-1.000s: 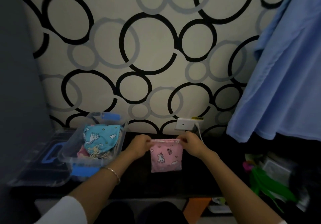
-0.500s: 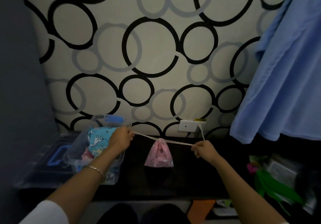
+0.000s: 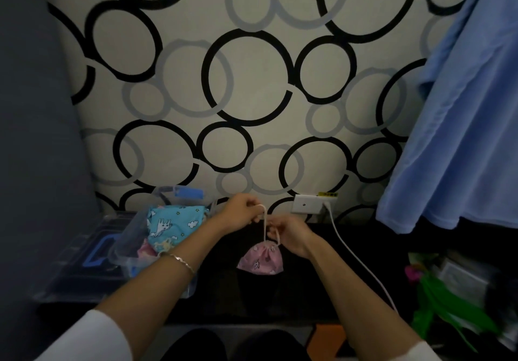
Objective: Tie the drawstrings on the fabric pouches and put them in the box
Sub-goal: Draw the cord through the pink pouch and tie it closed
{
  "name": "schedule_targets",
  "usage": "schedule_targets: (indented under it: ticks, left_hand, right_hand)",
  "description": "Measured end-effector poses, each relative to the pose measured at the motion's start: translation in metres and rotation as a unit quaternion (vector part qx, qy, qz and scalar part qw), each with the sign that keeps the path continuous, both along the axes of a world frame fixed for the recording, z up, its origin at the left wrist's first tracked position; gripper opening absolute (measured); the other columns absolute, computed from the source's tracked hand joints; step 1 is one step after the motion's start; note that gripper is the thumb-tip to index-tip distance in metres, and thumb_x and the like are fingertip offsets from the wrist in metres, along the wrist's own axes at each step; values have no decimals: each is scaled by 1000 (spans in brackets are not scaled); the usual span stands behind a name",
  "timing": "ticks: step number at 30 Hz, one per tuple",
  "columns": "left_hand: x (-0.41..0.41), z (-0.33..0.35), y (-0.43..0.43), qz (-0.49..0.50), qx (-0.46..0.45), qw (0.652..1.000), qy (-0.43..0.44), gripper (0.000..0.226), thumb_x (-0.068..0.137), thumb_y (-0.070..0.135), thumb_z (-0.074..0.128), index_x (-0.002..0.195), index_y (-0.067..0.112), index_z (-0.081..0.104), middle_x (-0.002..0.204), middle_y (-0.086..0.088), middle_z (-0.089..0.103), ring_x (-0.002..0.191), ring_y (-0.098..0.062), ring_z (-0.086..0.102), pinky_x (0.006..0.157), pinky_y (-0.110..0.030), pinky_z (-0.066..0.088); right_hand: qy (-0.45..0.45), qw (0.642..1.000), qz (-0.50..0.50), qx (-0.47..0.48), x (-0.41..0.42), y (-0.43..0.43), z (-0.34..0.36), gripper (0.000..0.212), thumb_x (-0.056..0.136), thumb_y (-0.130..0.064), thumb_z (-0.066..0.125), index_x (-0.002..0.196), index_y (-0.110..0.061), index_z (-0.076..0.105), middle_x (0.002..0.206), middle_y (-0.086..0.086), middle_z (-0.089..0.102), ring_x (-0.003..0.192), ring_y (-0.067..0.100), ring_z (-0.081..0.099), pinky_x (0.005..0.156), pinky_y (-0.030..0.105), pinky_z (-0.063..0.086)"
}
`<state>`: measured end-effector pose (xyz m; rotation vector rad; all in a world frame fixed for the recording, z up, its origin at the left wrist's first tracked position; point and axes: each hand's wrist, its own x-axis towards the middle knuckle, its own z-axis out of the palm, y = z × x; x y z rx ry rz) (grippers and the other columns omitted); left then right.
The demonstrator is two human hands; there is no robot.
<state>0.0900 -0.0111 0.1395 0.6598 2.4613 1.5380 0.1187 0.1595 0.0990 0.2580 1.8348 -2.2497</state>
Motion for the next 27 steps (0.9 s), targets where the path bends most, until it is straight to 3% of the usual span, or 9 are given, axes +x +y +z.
schedule_targets:
  ticks: [3,6,8,11,13,15,16,21,27]
  left_hand:
    - [0,3,10,28,11,1000,1,22,94,8,55,98,-12,64,80,-18,64,64,-13,58,58,-17,48]
    - [-1,4,12,43,8,999,-13,20,94,9,55,100,-7,65,86,-20,65,63,-12,58,62,-23,49]
    - [-1,-2,12,46,-5,998,-36,28,95,10,53,121,4,58,100,-17,64,73,-15,62,69,-28,53]
    - [2,-13,12,29,-32,992,-117,51,95,12,45,144,15,30,111,-16,58,93,-23,59,85,-37,52]
    - [6,-18,12,18,-4,987,-163,37,95,13,44,131,16,39,106,-18,58,92,-24,58,84,-37,53]
    - [11,-20,11,9,-15,992,-122,6,96,13,48,94,14,54,90,-16,59,80,-23,57,69,-30,49]
    - [11,-23,10,-2,-29,995,-95,13,96,14,52,86,11,59,87,-18,62,76,-22,57,65,-28,47]
    - [3,-34,4,-9,-55,998,-25,22,92,22,63,96,3,73,92,-18,72,78,-20,65,82,-36,55]
    - [-1,-31,-3,-12,-147,989,9,17,89,12,64,104,12,71,89,-5,71,84,-14,68,80,-28,55]
  right_hand:
    - [17,975,89,203,4,-16,3,30,81,7,45,101,1,67,94,4,62,86,10,56,73,20,45]
    - [47,950,113,289,11,-23,11,21,94,-6,55,105,2,71,68,-13,65,64,-4,55,58,11,41]
    - [53,948,117,290,11,-20,12,24,95,-10,55,103,7,71,49,-11,56,48,1,46,52,16,35]
    - [47,962,112,245,12,-18,14,28,95,-16,52,90,4,70,57,-2,58,48,5,49,52,19,36]
    - [51,969,100,219,12,-18,14,33,99,-17,44,79,-5,67,60,0,61,50,6,52,55,21,38]
    - [57,978,80,186,12,-17,13,40,102,-18,39,72,-10,63,57,-1,62,49,8,53,55,24,37]
    - [59,979,74,178,12,-15,13,41,102,-18,38,70,-10,62,55,-1,61,51,10,52,55,24,36]
    - [71,975,51,205,7,-6,3,43,103,-32,38,78,-9,65,59,1,53,52,12,43,54,27,30]
    - [79,969,-84,217,5,-1,-6,30,100,-27,51,98,-4,69,62,3,57,61,15,56,63,29,48]
